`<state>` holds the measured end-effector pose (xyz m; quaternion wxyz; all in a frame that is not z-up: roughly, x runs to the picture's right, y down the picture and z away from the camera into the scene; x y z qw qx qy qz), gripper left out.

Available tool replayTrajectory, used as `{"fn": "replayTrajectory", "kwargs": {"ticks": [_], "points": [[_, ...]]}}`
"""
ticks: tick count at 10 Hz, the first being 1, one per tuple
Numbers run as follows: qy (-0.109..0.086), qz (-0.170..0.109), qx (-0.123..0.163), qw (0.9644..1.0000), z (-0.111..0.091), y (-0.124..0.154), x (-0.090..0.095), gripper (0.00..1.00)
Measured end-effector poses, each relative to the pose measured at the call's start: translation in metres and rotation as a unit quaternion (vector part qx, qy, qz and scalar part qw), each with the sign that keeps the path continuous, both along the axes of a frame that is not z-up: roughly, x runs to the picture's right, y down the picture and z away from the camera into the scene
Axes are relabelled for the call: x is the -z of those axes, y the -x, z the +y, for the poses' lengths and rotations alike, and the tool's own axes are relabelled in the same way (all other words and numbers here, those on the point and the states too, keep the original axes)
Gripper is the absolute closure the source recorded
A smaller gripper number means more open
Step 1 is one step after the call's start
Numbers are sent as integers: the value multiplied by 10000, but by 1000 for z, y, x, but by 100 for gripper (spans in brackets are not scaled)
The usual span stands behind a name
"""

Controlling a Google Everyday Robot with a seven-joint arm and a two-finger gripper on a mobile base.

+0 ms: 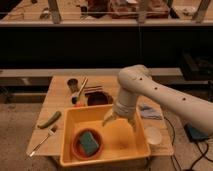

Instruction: Wipe tray with sponge

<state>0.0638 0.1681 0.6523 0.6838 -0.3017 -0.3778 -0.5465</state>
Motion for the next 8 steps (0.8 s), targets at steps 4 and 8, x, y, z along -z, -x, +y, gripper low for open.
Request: {"fn": "replayTrajectory", "kwargs": {"ticks": [4,8], "points": [[0,0,0,10000,0,0,0,20],[-390,-187,64,9990,-8,7,4,20]]}}
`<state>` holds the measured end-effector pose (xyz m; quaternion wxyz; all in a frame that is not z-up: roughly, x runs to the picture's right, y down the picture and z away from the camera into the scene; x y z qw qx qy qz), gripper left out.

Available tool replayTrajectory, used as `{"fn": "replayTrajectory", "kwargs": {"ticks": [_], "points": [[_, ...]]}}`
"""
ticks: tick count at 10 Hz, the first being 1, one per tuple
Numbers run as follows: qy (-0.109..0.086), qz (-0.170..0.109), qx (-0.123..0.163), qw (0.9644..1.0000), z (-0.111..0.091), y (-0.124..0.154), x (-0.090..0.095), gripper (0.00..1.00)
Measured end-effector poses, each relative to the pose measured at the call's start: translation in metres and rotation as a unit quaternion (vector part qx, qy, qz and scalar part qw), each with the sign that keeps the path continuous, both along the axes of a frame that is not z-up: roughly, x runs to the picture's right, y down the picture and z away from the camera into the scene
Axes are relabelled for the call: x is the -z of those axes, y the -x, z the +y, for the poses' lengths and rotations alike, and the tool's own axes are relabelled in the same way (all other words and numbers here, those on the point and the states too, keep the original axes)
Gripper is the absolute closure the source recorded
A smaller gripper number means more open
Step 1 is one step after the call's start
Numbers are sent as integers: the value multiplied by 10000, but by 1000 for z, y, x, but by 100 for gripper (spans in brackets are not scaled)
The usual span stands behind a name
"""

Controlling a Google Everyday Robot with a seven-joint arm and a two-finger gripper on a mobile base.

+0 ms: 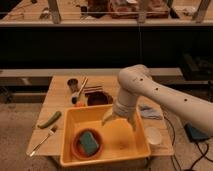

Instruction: Wipe tray with sponge

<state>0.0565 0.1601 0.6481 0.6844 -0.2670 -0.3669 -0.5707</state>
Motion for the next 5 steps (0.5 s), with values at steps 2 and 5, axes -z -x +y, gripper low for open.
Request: {"fn": "replayTrajectory", "kwargs": {"ticks": [2,5], "points": [[-336,-368,224,9985,-4,29,1,20],[-985,-862,480,9902,-7,100,-3,20]]}}
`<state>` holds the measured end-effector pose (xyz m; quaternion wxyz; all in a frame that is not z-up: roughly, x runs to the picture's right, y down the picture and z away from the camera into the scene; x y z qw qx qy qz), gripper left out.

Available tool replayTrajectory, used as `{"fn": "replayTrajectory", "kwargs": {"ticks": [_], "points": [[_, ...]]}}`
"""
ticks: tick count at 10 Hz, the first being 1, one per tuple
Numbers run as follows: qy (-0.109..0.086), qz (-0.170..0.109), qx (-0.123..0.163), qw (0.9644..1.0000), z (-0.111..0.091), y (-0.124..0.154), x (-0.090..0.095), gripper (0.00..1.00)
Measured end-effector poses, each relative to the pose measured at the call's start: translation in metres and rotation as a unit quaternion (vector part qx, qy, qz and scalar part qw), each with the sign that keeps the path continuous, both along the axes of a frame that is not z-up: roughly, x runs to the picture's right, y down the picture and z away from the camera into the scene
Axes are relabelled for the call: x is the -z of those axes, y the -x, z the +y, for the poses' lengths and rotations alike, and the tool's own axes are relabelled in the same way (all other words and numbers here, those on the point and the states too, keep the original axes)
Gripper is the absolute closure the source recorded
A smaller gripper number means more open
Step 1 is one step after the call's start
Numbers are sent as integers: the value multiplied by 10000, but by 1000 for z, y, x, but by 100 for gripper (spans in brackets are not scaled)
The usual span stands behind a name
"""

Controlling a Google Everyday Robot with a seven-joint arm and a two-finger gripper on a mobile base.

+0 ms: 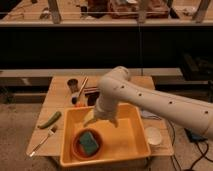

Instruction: Wipe tray with sponge

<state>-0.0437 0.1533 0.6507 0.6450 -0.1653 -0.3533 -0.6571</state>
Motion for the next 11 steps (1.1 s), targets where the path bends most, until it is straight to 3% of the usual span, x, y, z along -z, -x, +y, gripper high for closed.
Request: {"fn": "replayTrajectory", "kwargs": {"ticks": [5,7,8,11], "points": [[-70,-67,35,9999,2,4,0,20],[-210,-502,222,9983,10,18,0,20],[-292,-727,333,9964,14,33,-1,20],[-547,-1437,731,9854,30,94,-9,20]]}}
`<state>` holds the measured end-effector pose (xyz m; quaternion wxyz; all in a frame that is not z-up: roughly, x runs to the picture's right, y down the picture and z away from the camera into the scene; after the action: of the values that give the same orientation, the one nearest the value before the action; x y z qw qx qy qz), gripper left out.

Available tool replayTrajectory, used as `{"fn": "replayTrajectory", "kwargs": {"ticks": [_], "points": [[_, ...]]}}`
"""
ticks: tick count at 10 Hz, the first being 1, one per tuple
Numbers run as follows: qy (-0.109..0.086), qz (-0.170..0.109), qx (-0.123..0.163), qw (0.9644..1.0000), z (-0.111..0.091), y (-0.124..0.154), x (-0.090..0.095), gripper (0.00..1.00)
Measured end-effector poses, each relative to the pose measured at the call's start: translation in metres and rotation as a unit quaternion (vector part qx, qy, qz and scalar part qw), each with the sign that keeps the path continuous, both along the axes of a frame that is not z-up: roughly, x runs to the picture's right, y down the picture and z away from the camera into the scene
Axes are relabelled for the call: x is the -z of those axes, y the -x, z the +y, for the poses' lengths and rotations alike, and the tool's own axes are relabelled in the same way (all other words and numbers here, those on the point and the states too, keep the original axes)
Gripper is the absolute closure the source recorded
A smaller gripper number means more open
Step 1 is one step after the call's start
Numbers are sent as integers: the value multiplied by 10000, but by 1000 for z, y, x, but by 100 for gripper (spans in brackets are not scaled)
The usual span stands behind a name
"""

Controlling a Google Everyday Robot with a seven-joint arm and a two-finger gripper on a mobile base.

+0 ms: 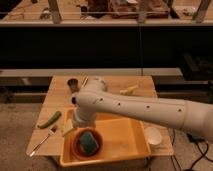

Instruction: Wipe tray with sponge

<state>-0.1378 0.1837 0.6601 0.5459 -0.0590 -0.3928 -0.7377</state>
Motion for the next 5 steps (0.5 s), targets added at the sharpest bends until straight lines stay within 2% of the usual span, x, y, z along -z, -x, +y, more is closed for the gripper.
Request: {"fn": "replayTrajectory", "kwargs": {"ticks": [2,3,5], "points": [[127,-238,205,9994,16,18,-18,20],[218,-255,209,9992,21,18,-25,20],[439,-315,-27,9985,18,4,-32,20]]}}
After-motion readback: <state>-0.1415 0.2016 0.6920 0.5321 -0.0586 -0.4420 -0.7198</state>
